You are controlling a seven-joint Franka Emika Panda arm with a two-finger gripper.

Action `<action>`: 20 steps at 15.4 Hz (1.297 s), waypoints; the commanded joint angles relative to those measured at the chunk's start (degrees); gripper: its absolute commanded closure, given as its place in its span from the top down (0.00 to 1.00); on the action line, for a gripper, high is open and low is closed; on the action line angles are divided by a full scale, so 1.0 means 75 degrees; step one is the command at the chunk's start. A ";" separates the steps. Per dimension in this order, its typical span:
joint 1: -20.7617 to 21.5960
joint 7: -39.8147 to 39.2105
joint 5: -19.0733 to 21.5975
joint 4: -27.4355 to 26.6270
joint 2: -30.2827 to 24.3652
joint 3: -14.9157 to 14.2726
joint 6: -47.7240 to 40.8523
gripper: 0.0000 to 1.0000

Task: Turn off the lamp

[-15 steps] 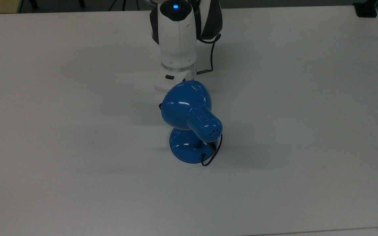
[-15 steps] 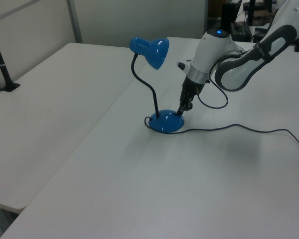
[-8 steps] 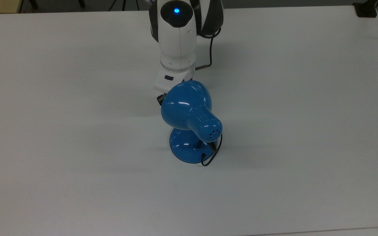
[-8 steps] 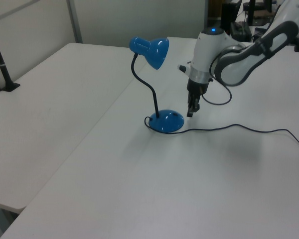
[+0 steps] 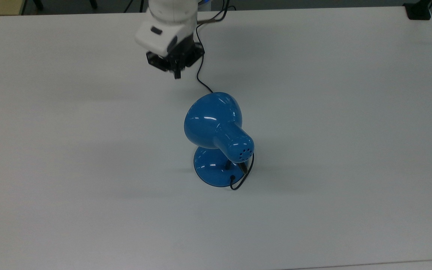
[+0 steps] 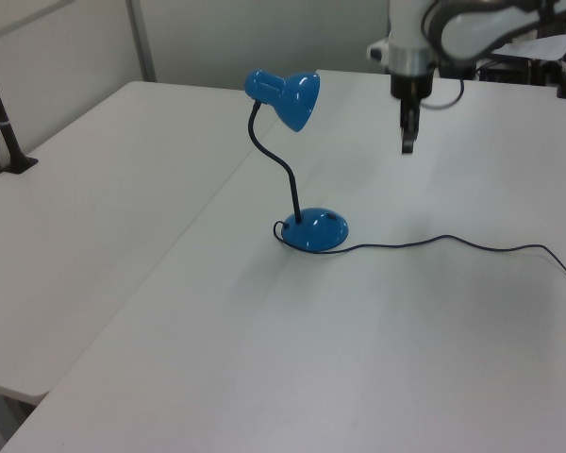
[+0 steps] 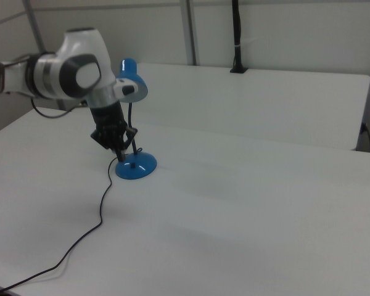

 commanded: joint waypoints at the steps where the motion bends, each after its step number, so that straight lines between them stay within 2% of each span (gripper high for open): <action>1: -0.0024 0.0759 0.0068 0.0707 -0.0159 -0.0009 -0.0917 0.03; 3: -0.0036 0.1145 0.0068 0.0802 -0.0370 -0.0009 -0.1047 0.13; 6: -0.0024 0.1814 -0.0037 0.0883 -0.0523 -0.0009 -0.1094 0.51; 7: -0.0024 0.1839 -0.0038 0.0977 -0.0523 -0.0009 -0.1210 0.73; 10: -0.0059 0.1839 -0.0038 0.1468 -0.0523 -0.0067 -0.1970 1.00; 12: -0.0071 0.1851 0.0009 0.1703 -0.0523 -0.0103 -0.2464 1.00; 20: -0.0071 0.1874 0.0056 0.1798 -0.0699 -0.0419 -0.2431 1.00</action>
